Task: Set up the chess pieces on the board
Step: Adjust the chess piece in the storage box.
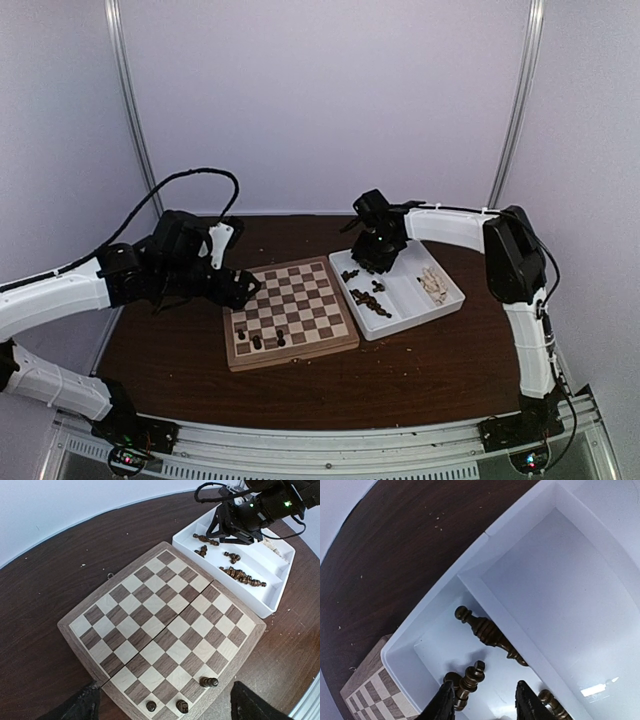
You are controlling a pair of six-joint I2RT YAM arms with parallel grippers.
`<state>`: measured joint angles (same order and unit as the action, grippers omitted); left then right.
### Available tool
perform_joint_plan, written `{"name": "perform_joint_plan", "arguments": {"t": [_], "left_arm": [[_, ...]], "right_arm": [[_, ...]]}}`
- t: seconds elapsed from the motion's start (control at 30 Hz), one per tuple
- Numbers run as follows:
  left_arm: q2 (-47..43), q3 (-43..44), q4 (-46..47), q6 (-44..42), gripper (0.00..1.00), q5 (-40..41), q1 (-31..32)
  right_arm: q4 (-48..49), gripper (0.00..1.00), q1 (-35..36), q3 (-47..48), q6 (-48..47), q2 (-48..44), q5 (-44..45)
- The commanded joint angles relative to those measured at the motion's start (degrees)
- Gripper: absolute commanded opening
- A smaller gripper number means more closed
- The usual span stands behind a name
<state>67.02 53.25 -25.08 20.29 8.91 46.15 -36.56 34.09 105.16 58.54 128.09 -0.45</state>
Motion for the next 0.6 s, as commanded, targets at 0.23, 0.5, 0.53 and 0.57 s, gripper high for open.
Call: {"name": "perform_joint_plan", "arguments": {"t": [0.23,0.5,0.53,0.57], "left_arm": [[-2.36,-1.69,2.28,-0.3,0.9,-1.02,-0.36],[-3.93,-3.27,2.4,-0.6,0.9,-0.42,-0.36],[-4.04,-3.42,2.4,-0.73,0.9,-0.32,-0.36],[-4.11,-3.68,2.4,-0.84,0.9,-0.24,-0.36]], "right_arm": [[0.07,0.4,-0.12,7.05,6.62,7.92,-1.28],[-3.02,0.38,0.65,9.71,7.97,10.03,-0.99],[-3.36,0.38,0.77,9.79,7.99,9.91,-0.67],[-3.73,0.38,0.92,9.76,8.03,9.77,-0.43]]}}
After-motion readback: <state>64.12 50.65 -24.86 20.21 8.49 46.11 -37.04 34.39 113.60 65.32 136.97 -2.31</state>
